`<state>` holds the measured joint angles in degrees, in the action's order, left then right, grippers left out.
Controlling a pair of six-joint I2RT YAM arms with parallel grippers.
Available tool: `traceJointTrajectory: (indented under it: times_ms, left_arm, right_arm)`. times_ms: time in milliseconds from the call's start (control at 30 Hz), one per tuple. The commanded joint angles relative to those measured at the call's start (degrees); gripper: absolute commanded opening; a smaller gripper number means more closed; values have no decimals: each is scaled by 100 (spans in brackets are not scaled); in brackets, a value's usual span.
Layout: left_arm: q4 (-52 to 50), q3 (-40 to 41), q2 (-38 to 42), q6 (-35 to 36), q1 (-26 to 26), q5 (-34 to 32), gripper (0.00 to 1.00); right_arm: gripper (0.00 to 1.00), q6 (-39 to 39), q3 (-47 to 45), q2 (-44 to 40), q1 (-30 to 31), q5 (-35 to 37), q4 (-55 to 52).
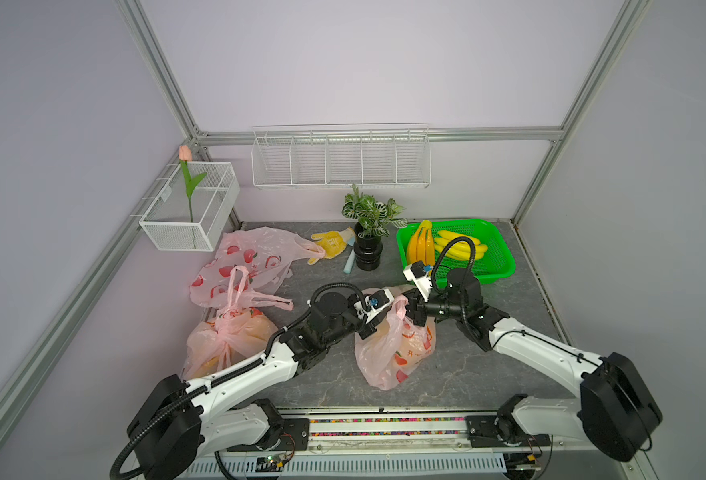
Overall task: Place the banana into a plastic bag & tie a knot
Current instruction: Cross the plastic bag at the center of the board.
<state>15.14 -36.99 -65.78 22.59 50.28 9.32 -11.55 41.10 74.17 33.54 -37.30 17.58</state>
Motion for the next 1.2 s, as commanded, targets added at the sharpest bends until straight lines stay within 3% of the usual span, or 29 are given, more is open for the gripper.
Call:
traceJointTrajectory:
  times_ms: [0,600,833,1167]
  left_arm:
    - [20,-224,18,111,26,199,31]
    - [-195,-380,-326,83,28,36,0]
    - [-155,-292,-181,-3,30,-228,0]
    - [-53,-228,9,-144,26,-839,0]
  right_arm:
    - [10,111,73,45,59,2,26]
    - [13,74,25,-160,153,38,92]
    - [35,19,-136,-468,22,311,52]
    - [69,190,-534,-1626,39,1906,-744]
